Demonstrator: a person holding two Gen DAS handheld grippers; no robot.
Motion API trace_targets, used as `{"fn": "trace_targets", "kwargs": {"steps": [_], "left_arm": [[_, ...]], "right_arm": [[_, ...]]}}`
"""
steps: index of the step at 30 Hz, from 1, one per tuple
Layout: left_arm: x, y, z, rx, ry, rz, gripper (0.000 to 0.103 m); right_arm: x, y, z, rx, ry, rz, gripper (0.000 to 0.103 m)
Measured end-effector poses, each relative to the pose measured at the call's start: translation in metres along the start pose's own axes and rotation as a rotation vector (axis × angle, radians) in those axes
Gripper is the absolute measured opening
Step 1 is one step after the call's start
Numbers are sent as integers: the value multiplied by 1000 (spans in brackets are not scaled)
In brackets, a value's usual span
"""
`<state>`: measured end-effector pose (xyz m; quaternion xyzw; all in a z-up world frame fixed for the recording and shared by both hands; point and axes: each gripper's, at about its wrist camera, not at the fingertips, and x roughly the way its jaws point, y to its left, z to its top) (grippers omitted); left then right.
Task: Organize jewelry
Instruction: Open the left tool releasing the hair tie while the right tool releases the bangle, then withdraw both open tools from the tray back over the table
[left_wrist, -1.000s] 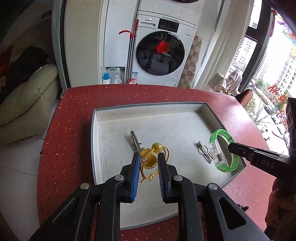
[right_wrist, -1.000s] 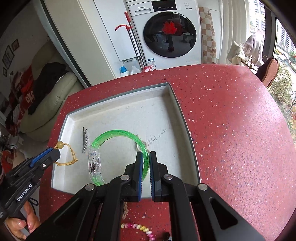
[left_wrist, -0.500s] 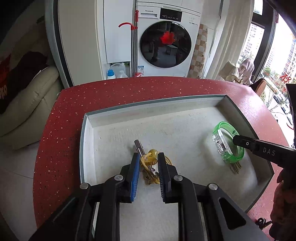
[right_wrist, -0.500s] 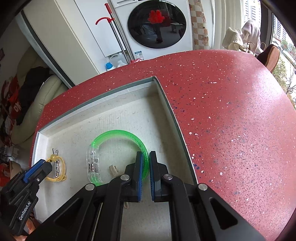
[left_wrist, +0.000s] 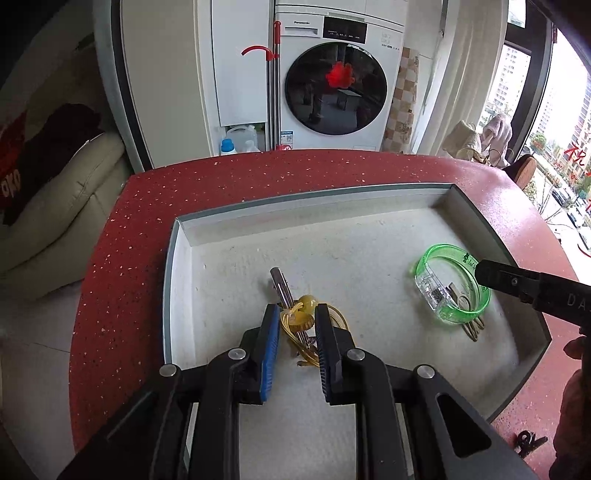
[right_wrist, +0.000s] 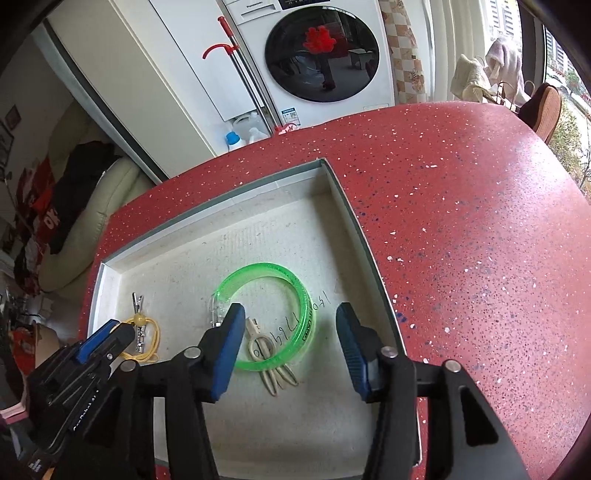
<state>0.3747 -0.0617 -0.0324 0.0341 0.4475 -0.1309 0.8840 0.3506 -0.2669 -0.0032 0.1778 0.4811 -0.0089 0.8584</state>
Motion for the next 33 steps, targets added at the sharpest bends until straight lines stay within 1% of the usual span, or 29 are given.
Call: {"fn": "trace_targets", "kwargs": {"steps": [1,2,3,4,5,6,9,12,14,15,17,19,20,22,24,25,28,31,33], "left_arm": [[-1,1,0,-1,-1,1,40],[-1,1,0,-3,-1,3,64],[-3,2,0,-11,-9,2,81],[-8,2,-1,-21,-35,2,97],[-13,1,0,-22,-60,1,97],[-16,0,1,-15,-67,-1,97],[-23,-2,2,-9,-63,-9,97],[-36,-2,0,-12,-94,-12,98],[-45,0,-3,-18,-103,-18,103],[-51,2,-6,-27,-114,-16,103],[-62,4,-12,-37,-123,-22,103],[-75,5,-19,-39,-131,-28,103],[-81,5,-23,-35,-134,-29,103],[-94,3,-34,-26,-141,-28,103],[-105,3,-46,-19,-142,-38,103],[-109,2,-51,-19,-140,-43,103],[-120,2,-68,-25,-121,-73,103],[-130,-2,-84,-24,-112,-78,103],[-137,-4,-95,-17,-115,-68,103]], "right_arm": [[-4,1,-1,-2,-6,6,57],[-8,1,-2,-3,-10,13,57],[-12,2,-4,-5,-14,18,57],[-16,2,-6,-5,-19,23,57],[-20,2,-8,-4,-23,29,57],[-24,1,-10,-3,-28,34,57],[-35,0,-15,5,-40,42,59],[-43,-1,-19,15,-51,56,66],[-50,-1,-22,14,-62,64,74],[-54,-1,-25,13,-67,70,76],[-61,0,-30,10,-74,90,83],[-68,1,-36,5,-84,102,84],[-72,1,-39,0,-91,104,86],[-81,3,-47,-12,-111,107,87],[-91,6,-56,-27,-136,103,91],[-95,7,-60,-36,-145,107,102],[-107,11,-74,-49,-174,141,103],[-115,15,-84,-51,-173,166,103],[-121,18,-91,-56,-163,169,103]]}}
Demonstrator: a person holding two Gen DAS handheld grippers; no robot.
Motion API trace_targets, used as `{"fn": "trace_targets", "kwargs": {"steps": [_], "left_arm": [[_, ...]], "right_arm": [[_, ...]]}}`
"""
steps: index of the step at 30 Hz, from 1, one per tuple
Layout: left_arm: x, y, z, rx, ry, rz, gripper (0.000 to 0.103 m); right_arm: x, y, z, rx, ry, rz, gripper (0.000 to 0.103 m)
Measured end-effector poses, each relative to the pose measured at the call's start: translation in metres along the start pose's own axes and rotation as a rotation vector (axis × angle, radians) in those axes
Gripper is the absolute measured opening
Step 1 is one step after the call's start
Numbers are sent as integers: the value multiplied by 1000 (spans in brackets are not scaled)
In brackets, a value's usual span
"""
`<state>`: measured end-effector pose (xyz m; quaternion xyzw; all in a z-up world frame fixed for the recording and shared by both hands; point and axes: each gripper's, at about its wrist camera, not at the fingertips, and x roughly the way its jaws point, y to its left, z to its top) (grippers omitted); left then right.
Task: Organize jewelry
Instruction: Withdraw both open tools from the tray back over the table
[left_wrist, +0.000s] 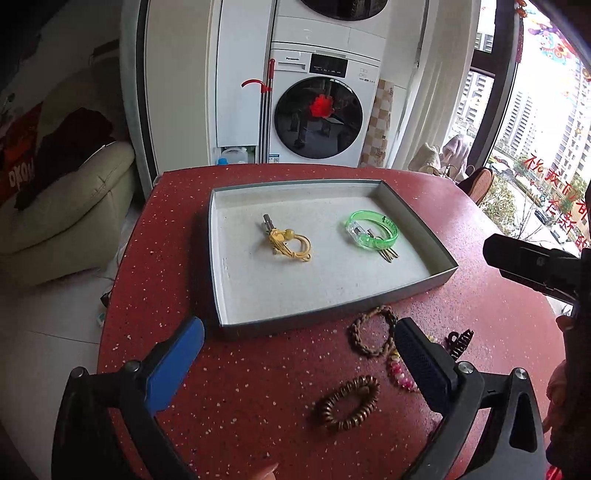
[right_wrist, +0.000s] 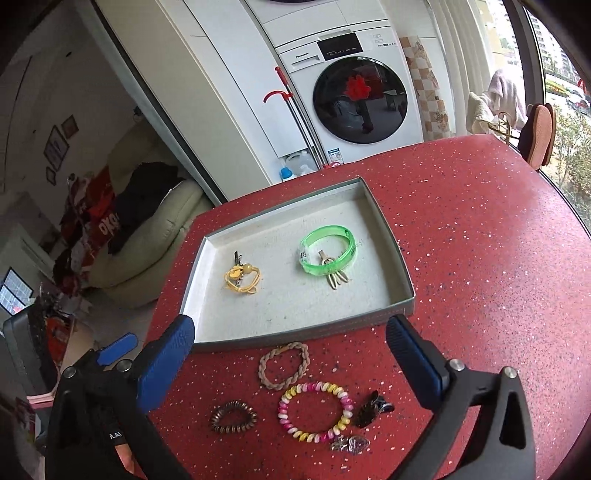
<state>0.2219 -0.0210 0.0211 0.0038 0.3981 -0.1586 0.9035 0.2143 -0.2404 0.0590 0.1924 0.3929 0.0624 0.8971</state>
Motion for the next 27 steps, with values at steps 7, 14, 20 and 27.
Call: {"fn": "trace_targets", "kwargs": {"steps": [7,14,20,27], "left_arm": [[-24,-6,-30,36,-43,80,103],[-22,2,-52,13,2,73,103],[-16,3,-73,14,66,48,103],[-1,0,-83,22,120,73,103]], "right_arm": [[-25,11,-22,-48,-7,-62,103],[-40,7,-47,-53,15,-109,103],[-42,-6,-74,-57,68,-150,103],[-32,-28,-99,-26,146,-193,103]]}}
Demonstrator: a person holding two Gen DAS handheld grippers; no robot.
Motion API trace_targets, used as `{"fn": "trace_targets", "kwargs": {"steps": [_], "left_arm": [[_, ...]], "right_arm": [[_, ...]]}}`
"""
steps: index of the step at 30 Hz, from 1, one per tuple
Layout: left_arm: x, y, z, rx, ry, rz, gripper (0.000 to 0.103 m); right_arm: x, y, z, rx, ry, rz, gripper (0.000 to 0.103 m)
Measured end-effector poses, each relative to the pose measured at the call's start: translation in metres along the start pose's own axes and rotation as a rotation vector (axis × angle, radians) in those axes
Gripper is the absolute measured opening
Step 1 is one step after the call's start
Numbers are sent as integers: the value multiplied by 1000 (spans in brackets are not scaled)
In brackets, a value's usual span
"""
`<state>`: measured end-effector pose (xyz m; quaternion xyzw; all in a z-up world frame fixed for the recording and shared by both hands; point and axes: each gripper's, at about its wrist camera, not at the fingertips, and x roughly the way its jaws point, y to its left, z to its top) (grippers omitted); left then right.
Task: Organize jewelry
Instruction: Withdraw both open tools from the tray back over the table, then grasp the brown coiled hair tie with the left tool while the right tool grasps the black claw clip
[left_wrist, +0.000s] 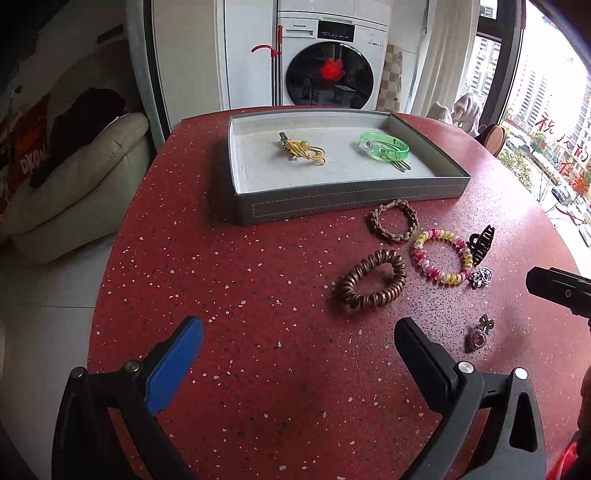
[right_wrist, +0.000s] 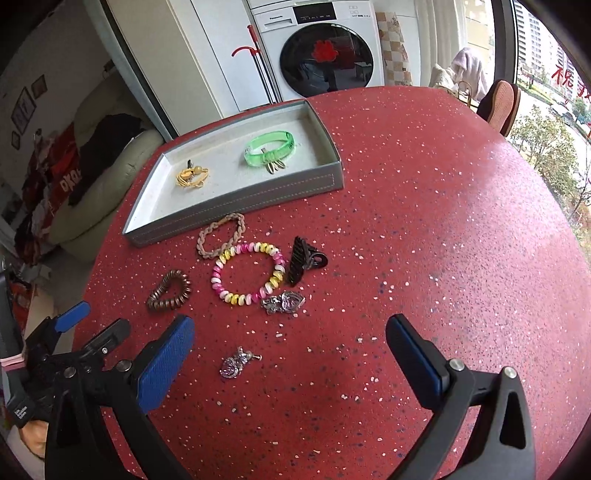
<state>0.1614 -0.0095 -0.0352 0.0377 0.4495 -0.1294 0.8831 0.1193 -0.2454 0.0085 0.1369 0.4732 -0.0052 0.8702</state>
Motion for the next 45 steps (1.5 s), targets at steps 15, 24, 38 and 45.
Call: {"fn": "trace_targets", "kwargs": {"steps": [15,24,38,45], "left_arm": [[22,-27,19,108,-3,-1,103],[35,-42,29,157,5,-24,103],[46,-49,23,177,33,-63,66],[44,-41,25,135,37,-112,41]], "right_arm": [[20,-18,18,88,2,-18,99],[44,-13,34,113,8,-6,71],[63,-8,33,121,17,-25,34],[55,-10,33,125,-5,4,34]]}}
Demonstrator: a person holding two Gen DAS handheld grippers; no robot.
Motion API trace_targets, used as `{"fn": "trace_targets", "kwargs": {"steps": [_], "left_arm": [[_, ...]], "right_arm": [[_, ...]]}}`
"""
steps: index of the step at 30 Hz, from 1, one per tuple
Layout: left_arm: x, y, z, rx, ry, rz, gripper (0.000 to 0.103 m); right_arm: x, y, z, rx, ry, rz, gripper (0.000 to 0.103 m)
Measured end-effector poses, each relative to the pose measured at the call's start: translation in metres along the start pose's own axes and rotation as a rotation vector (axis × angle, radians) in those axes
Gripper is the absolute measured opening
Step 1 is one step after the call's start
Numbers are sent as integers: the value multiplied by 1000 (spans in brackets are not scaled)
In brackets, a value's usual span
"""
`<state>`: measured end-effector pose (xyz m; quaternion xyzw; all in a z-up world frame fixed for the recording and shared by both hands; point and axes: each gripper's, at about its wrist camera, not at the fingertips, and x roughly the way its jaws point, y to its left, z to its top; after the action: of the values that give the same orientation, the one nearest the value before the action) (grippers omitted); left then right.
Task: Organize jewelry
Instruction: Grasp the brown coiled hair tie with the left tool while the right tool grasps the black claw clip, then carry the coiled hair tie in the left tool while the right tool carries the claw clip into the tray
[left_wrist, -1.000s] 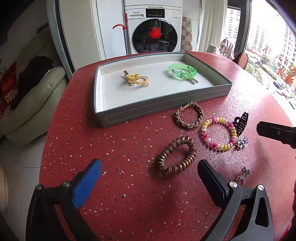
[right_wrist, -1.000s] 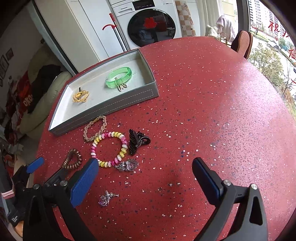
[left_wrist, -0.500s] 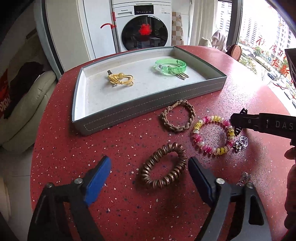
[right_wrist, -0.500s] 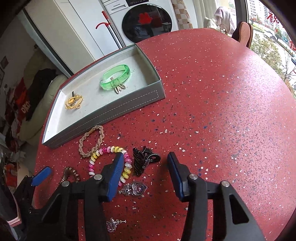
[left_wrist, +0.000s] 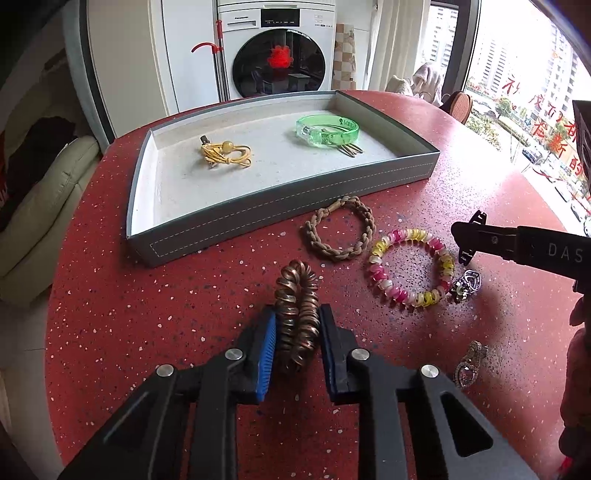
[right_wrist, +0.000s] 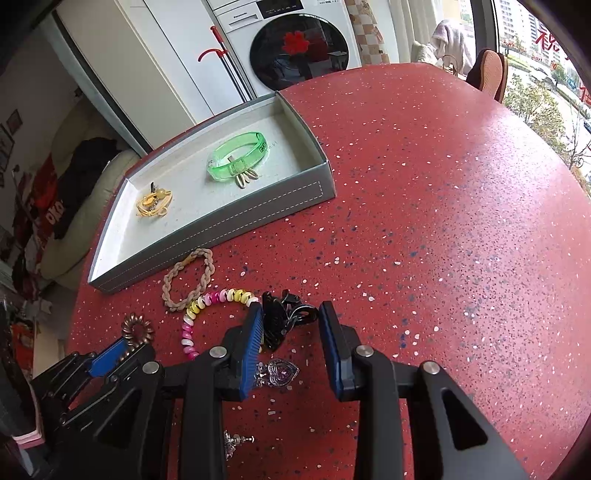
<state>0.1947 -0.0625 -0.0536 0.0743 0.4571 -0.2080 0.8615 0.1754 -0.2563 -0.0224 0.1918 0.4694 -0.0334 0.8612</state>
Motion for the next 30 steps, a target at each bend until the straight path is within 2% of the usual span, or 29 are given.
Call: {"fn": "trace_targets", "kwargs": {"steps": [5,14,22,30], "left_arm": [[-9,15,1,-74,-16,-62,41],[-38,24,8,-91,-71,-79,41],[-56,34,41,-96,-141,-88,41],[-43,51,78,-111,-160,-63,41]], "right_arm": [[-14,-2,0,1,-15,19,34],[-33,1,0,-11,-27,52,34],[-48,16,19,-61,-62,72,34],[-40,39,57,-129,-82,67,34]]}}
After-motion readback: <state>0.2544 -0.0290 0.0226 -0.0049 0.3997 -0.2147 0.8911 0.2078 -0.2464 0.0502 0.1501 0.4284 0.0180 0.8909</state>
